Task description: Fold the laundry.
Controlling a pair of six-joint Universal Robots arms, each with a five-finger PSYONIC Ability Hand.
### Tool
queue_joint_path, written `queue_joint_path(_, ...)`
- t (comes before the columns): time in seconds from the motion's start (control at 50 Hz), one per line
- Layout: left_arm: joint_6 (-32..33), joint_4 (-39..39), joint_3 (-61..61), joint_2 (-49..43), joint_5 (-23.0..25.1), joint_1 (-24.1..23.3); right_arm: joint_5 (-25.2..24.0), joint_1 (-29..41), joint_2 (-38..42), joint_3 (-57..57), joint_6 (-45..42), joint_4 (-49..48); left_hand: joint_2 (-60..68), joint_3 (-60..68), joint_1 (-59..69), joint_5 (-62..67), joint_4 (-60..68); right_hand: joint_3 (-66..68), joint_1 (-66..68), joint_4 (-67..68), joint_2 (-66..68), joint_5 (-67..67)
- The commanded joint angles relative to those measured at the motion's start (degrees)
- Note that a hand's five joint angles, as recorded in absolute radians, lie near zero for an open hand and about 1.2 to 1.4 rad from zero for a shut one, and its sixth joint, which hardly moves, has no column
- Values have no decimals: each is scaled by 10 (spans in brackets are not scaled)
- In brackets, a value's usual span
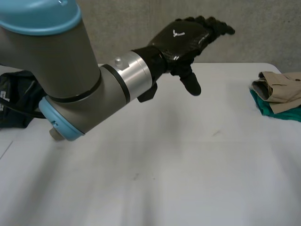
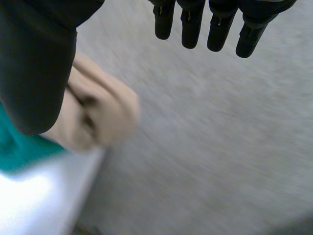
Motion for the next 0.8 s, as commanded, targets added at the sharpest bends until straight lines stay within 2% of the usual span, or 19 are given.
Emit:
queue_joint_path(0.02, 1, 3, 40, 30, -72, 29, 126, 58, -67, 5, -105, -43, -14, -15, -1, -22, -10, -20, -30, -21, -23, -24)
queue_joint_path(0.06, 1, -5, 59, 29, -102, 55, 129, 106, -107, 28, -76, -90, -16, -17, -2, -24, -12, -20, -30, -21, -23, -24)
queue_joint_path(0.1, 5, -24, 72, 31, -125, 100, 128, 136, -145, 54, -56, -115, -14, -15, -1, -22, -10, -20, -30, -21, -23, -24)
queue_joint_path(0.14, 11, -41, 74, 34, -127, 139, 123, 176, -193, 103, -40, -149, -11, -11, 3, -19, -7, -20, -30, -21, -23, -24)
queue_joint_path(0.16, 23, -58, 76, 32, -126, 180, 122, 191, -207, 120, -36, -157, -8, -8, 6, -15, -4, -20, -30, -21, -23, -24)
queue_joint_path(0.22, 60, -73, 70, 26, -127, 232, 123, 262, -224, 173, -35, -172, -9, -10, 4, -17, -5, -20, -30, -21, -23, -24)
queue_joint_path(0.24, 94, -76, 62, 19, -130, 262, 123, 283, -226, 186, -37, -174, -9, -10, 4, -17, -5, -20, -30, -21, -23, -24)
queue_joint_path(0.28, 130, -75, 53, 2, -133, 291, 123, 345, -225, 218, -41, -175, -9, -10, 4, -17, -5, -20, -30, -21, -23, -24)
queue_joint_path(0.36, 222, -64, 50, -57, -135, 353, 124, 405, -220, 268, -51, -175, -7, -8, 6, -15, -3, -20, -30, -21, -23, -24)
queue_joint_path(0.38, 259, -41, 57, -91, -136, 377, 125, 410, -219, 277, -55, -175, -7, -8, 6, -15, -3, -20, -30, -21, -23, -24)
queue_joint_path(0.44, 297, -2, 66, -133, -135, 392, 128, 420, -217, 312, -72, -172, -7, -8, 6, -15, -3, -20, -30, -21, -23, -24)
queue_joint_path(0.52, 341, 91, 94, -223, -130, 415, 124, 421, -207, 353, -85, -175, -9, -10, 4, -17, -5, -20, -30, -21, -23, -24)
queue_joint_path(0.6, 342, 141, 121, -293, -115, 435, 125, 418, -203, 381, -85, -176, -7, -8, 6, -15, -4, -20, -30, -21, -23, -24)
queue_joint_path(0.68, 342, 155, 164, -352, -94, 439, 125, 413, -203, 405, -85, -176, 1, 0, 14, -7, 5, -20, -30, -21, -23, -24)
queue_joint_path(0.74, 342, 155, 196, -382, -94, 441, 125, 412, -203, 420, -85, -177, 96, 96, 110, 89, 100, -20, -30, -21, -23, -24)
queue_joint_path(0.8, 345, 159, 220, -395, -101, 438, 124, 412, -204, 428, -85, -177, 563, 562, 576, 555, 567, -20, -30, -21, -23, -24)
